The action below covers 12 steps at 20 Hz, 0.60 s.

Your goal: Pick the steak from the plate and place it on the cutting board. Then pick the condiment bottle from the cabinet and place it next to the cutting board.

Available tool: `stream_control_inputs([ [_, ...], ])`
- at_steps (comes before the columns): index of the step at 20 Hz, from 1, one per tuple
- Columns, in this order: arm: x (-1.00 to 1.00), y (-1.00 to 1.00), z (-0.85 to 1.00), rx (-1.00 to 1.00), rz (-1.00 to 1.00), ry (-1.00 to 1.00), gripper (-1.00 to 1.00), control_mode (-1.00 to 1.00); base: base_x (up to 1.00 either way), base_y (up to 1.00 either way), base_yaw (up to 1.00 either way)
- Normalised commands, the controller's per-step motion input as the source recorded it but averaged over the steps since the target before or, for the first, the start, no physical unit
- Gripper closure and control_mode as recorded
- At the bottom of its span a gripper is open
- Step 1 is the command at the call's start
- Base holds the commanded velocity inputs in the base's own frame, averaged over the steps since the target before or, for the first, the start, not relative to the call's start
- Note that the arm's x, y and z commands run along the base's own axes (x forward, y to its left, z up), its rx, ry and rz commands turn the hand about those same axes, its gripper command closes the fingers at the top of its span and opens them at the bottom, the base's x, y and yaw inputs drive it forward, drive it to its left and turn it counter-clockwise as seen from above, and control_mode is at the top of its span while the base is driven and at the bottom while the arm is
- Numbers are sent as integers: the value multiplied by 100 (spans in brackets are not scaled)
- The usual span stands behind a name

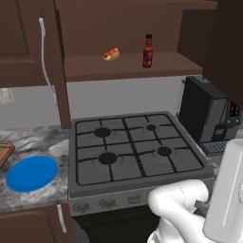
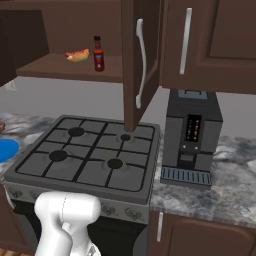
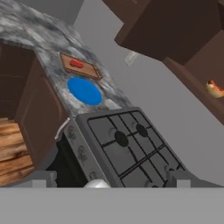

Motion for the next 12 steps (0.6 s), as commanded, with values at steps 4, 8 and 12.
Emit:
stream_control_inputs([
  [4, 0, 0, 0, 0, 0, 0, -100, 100, 58, 3, 0],
  [8, 0, 0, 0, 0, 0, 0, -100, 100, 71, 0, 0],
  [12, 0, 0, 0, 0, 0, 0, -100, 100, 74, 0, 0],
])
